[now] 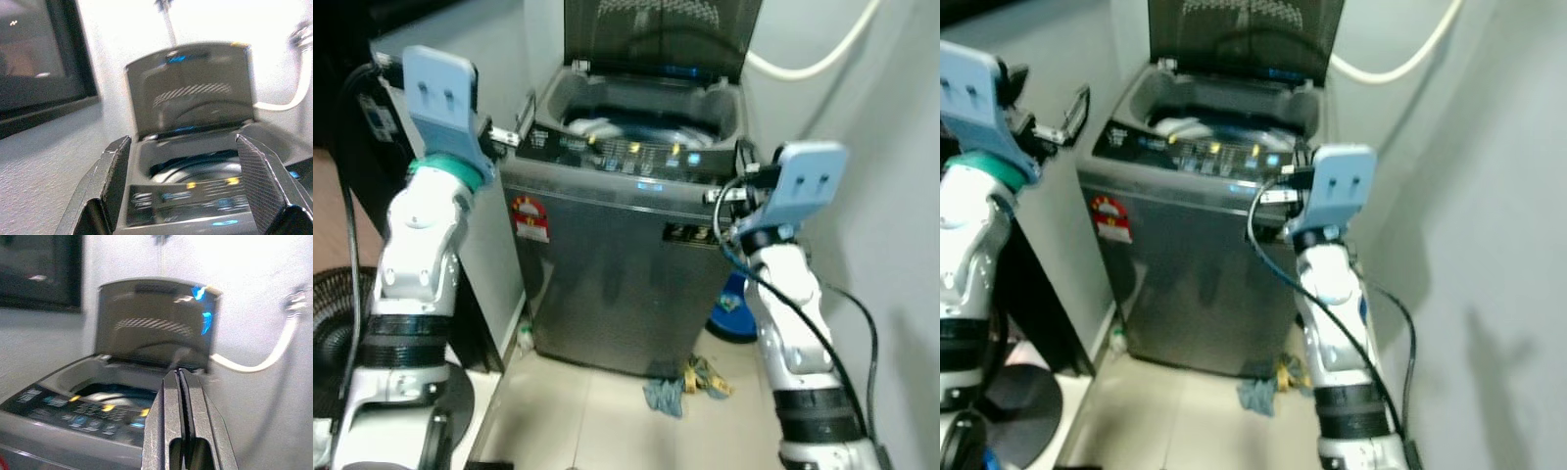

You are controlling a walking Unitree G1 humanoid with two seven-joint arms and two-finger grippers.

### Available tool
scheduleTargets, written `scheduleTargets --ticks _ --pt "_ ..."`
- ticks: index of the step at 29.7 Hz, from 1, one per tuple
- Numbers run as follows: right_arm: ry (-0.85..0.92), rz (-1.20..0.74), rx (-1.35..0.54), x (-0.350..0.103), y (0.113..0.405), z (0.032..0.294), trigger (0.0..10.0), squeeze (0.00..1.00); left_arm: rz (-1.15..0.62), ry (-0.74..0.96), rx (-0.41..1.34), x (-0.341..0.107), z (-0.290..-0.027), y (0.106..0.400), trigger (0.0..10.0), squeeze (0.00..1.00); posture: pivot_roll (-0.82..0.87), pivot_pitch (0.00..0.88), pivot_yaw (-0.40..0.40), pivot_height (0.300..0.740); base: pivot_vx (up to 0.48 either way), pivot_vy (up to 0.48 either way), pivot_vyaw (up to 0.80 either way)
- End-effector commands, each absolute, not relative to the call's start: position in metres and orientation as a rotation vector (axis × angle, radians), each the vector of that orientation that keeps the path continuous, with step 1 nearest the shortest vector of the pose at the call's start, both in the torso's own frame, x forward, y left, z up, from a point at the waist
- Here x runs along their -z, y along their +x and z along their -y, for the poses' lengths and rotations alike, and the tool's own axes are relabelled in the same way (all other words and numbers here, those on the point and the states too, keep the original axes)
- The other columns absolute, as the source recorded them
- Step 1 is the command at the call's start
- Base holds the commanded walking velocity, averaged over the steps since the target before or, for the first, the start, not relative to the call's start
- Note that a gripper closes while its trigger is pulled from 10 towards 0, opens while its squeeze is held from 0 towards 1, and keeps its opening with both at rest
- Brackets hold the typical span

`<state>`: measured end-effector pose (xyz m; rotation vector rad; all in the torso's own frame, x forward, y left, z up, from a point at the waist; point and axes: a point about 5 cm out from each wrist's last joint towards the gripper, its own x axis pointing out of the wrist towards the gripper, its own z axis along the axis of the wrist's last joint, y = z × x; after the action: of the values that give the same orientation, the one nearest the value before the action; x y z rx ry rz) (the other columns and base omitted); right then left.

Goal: Clothes washing

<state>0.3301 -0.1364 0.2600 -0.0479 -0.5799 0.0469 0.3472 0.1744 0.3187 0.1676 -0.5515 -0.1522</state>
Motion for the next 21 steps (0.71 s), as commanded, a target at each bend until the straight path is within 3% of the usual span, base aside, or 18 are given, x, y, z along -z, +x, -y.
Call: scheduleTargets --ticks 1,7,13,21 --pt "-0.105 0.535 -0.081 -0.248 0.331 0.132 10.0 0.00 0.487 0.181 0.167 -0.302 -0.169 0.349 10.0 0.00 0.11 0.002 0.002 0.740 0.000 0.000 0.80" --pt "-0.150 0.480 -0.110 -0.230 0.332 0.133 10.0 0.00 0.431 0.186 0.178 -0.283 -0.163 0.349 10.0 0.00 0.11 0.002 0.002 0.740 0.000 0.000 0.80" --pt "-0.199 0.331 -0.101 -0.185 0.328 0.148 10.0 0.00 0.333 0.196 0.211 -0.248 -0.150 0.345 10.0 0.00 0.10 0.015 -0.002 0.740 0.000 0.000 0.79" --pt "-0.206 0.304 -0.099 -0.175 0.326 0.151 10.0 0.00 0.317 0.196 0.212 -0.244 -0.148 0.345 10.0 0.00 0.10 0.021 -0.002 0.740 0.000 0.000 0.79"
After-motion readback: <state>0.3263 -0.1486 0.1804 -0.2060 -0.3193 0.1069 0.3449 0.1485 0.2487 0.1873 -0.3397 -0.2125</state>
